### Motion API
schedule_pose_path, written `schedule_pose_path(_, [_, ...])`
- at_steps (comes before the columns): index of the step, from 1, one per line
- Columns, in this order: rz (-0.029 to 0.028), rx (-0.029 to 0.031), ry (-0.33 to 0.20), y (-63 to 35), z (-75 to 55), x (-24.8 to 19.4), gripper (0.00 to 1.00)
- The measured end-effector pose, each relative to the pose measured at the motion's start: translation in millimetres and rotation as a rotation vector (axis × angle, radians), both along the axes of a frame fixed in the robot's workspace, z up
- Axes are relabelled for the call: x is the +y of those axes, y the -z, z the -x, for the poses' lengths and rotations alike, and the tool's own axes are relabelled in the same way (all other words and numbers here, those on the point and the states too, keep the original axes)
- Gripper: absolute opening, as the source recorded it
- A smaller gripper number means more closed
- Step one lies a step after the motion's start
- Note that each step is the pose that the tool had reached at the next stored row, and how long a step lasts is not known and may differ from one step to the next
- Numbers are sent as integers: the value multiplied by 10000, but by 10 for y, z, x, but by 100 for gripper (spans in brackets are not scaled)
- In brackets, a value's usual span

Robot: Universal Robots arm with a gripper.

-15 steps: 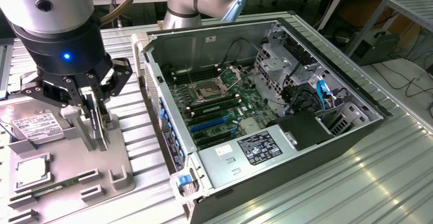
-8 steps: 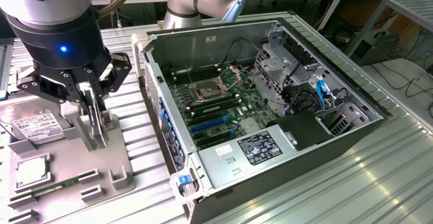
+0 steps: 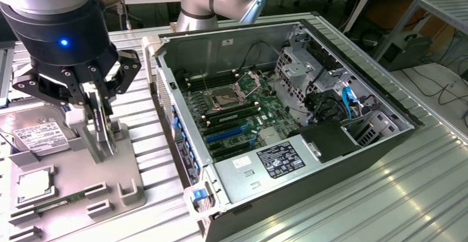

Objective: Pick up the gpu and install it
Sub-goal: 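Pick up the gpu and move the gpu toward the slot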

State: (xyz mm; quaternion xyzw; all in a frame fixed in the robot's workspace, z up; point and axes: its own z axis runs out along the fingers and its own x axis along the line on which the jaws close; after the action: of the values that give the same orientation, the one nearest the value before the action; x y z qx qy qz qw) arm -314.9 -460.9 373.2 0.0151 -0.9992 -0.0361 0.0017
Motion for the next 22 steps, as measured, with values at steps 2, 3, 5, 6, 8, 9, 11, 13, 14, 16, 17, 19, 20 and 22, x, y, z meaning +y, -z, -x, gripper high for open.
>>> schedule_pose_path(2, [5,1,0,-19,0,0,27])
schedule_pose_path(3, [12,-1,0,-28,0,0,27])
schedule_pose_path(5, [32,0,0,-45,0,0,27])
schedule_pose_path(6, [42,1,0,-53,0,0,27])
schedule_pose_path(8, [49,-1,0,-68,0,0,27])
schedule_pose_path(9, [51,0,1,-78,0,0,27])
schedule_pose_path(11, [52,0,0,-98,0,0,27])
schedule_pose_path(13, [53,0,0,-121,0,0,27])
schedule_pose_path(14, [52,0,1,-132,0,0,27])
schedule_pose_path(16, [53,0,1,-157,0,0,27])
schedule_pose_path(17, [52,0,0,-170,0,0,27])
schedule_pose_path(19, [55,0,1,-206,0,0,27])
schedule_pose_path(20, [55,0,1,-224,0,0,27])
schedule_pose_path(22, [55,0,1,-257,0,0,27])
